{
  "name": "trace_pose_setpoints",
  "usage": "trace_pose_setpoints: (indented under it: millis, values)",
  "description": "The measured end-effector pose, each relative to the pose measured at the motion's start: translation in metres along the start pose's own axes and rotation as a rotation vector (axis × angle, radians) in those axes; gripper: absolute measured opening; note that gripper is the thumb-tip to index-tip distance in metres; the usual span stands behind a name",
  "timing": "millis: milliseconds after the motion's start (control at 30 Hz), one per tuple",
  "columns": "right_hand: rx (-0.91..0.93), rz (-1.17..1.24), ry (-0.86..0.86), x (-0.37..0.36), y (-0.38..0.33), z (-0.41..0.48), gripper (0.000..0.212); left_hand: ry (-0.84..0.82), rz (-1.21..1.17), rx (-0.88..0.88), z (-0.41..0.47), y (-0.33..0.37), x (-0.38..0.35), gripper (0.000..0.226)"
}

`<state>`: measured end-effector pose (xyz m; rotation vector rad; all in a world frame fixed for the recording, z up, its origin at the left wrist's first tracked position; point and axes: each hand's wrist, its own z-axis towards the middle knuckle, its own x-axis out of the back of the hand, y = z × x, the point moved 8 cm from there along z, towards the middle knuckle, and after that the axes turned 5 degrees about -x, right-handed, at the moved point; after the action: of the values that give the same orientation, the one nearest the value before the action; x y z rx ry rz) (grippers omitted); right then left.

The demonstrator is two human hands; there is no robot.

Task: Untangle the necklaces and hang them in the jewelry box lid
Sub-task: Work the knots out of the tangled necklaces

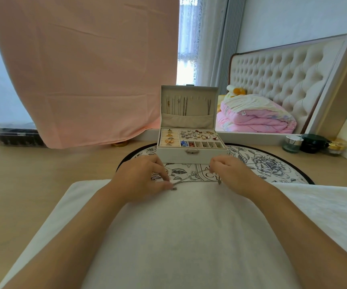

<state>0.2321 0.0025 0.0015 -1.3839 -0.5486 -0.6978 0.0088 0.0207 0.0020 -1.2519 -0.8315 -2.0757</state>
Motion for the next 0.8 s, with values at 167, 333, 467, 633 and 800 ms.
trace_pose_setpoints:
  millis: [167, 333, 467, 633, 800]
  values:
    - [-0.089, -0.455, 0.087, 0.011, 0.012, 0.002, 0.038, -0.092, 0.013, 0.012, -0.001, -0.007, -0.009, 0.016]
    - [-0.030, -0.700, 0.073, 0.001, 0.006, -0.001, 0.005, -0.181, -0.129, 0.045, -0.001, -0.007, -0.020, 0.023]
    - [0.313, -0.276, 0.071, -0.027, -0.033, -0.009, 0.016, -0.200, -0.211, 0.084, -0.003, -0.008, -0.020, 0.030]
    - [0.368, -0.401, -0.063, -0.063, -0.041, -0.007, 0.013, -0.214, -0.237, 0.108, -0.006, -0.012, -0.020, 0.035]
    - [0.202, -0.048, -0.059, -0.048, -0.029, -0.004, 0.015, -0.193, -0.190, 0.131, -0.005, -0.015, -0.020, 0.029]
